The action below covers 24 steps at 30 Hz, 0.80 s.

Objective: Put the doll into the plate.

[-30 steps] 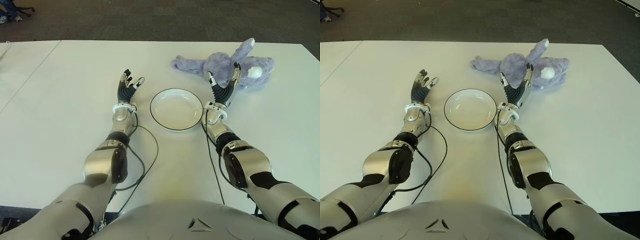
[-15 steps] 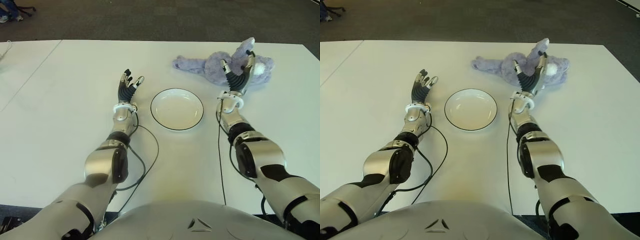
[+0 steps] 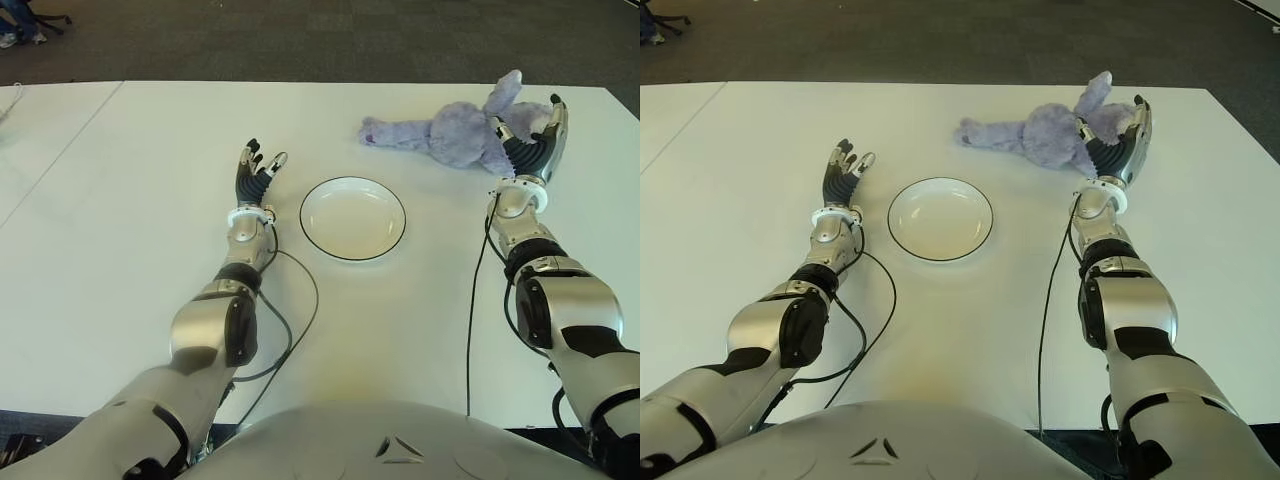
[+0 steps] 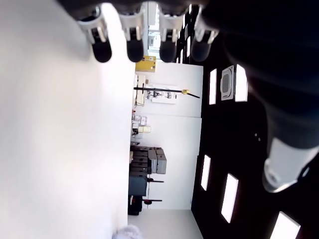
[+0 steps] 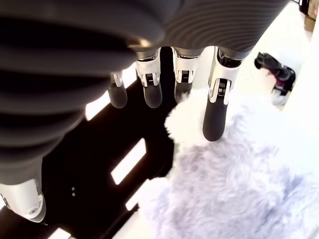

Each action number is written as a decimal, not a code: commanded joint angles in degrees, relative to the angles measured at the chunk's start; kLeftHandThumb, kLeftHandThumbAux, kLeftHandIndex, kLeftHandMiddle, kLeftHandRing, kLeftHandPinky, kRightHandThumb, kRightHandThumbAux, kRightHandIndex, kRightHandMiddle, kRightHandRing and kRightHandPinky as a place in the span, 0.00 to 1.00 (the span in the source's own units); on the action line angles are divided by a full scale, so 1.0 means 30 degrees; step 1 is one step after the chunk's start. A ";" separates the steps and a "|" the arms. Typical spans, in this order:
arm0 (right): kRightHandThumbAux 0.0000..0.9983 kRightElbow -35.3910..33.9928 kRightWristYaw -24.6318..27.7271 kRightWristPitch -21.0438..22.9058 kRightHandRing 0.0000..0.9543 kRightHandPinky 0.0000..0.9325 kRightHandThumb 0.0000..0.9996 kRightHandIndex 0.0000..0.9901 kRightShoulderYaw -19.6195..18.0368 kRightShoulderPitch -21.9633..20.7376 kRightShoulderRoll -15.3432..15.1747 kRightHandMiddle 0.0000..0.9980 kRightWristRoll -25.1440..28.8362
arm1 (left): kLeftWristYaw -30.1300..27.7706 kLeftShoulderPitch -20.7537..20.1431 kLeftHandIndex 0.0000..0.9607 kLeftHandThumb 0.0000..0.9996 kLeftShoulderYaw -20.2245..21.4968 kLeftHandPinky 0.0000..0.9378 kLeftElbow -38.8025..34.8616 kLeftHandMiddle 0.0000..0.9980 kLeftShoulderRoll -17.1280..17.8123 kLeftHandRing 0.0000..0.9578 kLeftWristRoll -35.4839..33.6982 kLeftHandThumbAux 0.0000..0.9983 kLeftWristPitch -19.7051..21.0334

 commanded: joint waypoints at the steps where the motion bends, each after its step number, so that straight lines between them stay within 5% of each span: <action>1: 0.57 0.0564 0.0802 0.0990 0.00 0.00 0.17 0.06 -0.0236 -0.0098 -0.0270 0.00 0.0365 | 0.0317 0.2943 0.00 0.00 -0.0105 0.03 0.2136 0.02 -0.1042 0.03 0.0031 0.64 0.2570; 24: 0.63 0.1033 0.0644 0.3244 0.00 0.00 0.17 0.06 0.0747 0.0025 -0.1535 0.00 -0.0793 | 0.0866 0.2876 0.00 0.00 -0.0388 0.05 0.2178 0.03 -0.1114 0.04 0.0310 0.65 0.2982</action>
